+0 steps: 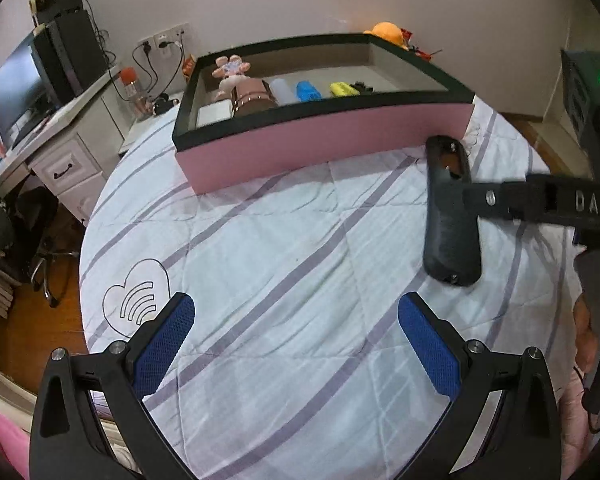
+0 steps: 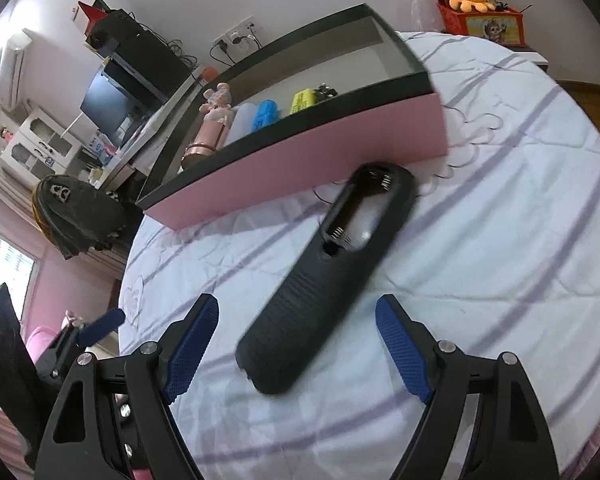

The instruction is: Organize rigid objects

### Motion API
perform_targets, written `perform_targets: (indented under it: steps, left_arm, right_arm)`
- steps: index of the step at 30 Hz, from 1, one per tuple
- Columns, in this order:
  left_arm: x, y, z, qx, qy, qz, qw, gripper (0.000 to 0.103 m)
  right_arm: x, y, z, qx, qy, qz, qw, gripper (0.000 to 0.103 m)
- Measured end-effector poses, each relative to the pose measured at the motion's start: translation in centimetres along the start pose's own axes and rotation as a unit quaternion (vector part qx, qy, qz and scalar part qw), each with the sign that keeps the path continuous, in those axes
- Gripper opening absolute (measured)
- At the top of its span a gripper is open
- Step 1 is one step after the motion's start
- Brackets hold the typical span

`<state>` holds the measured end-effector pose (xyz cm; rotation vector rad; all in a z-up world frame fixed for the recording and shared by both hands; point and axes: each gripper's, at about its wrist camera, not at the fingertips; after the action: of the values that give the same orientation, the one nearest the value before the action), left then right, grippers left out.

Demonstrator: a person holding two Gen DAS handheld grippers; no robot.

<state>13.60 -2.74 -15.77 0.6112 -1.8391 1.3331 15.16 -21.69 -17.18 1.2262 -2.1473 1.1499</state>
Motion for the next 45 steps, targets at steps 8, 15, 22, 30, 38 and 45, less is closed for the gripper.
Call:
perform_targets:
  steps: [8,15,22,30,38,45]
  left_arm:
    - [-1.1,0.4,-1.3,0.004,0.014,-0.007,0.9999,0.103]
    - [-2.0,-0.2,-2.0,0.013,0.014,-0.005,0.9998,0.103]
    - [-1.6,-0.5,-2.7,0.018,0.026,0.004,0.9995,0.103]
    - [-2.1,-3.0,-1.9,-0.013,0.047,0.029,0.9984,0.103]
    - [-4.5,-5.1,1.8,-0.067,0.051,0.007,0.9965,0.101]
    - [-6.3,-6.8,4.1,-0.099,0.061,-0.014,0.9932,0.081]
  right_arm:
    - [-0.8,-0.9,-1.6,0.057,0.051,0.010,0.997,0.040]
    - [-1.5,-1.9,-2.6,0.056,0.020,0.003,0.998,0.040]
    - [-3.0,-3.0,-5.0,0.075,-0.002,-0.004,0.997,0.048]
    - [-2.9,-3.3,-6.2,0.092,0.024,0.003,0.996,0.052]
    - [1.2,-3.1,-3.7,0.105,0.102,0.023,0.989,0.061]
    - [2.9,-3.0,-0.8,0.094,0.125,0.022,0.987,0.076]
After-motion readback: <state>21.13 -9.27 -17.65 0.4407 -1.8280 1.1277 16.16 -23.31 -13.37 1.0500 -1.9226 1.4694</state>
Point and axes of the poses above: each gripper's, at about its wrist camera, not at the fingertips, and x roughly against the way its jaws point, z to its right, y to its underside, and after that the axes turned 6 degrees about -y, right-handed
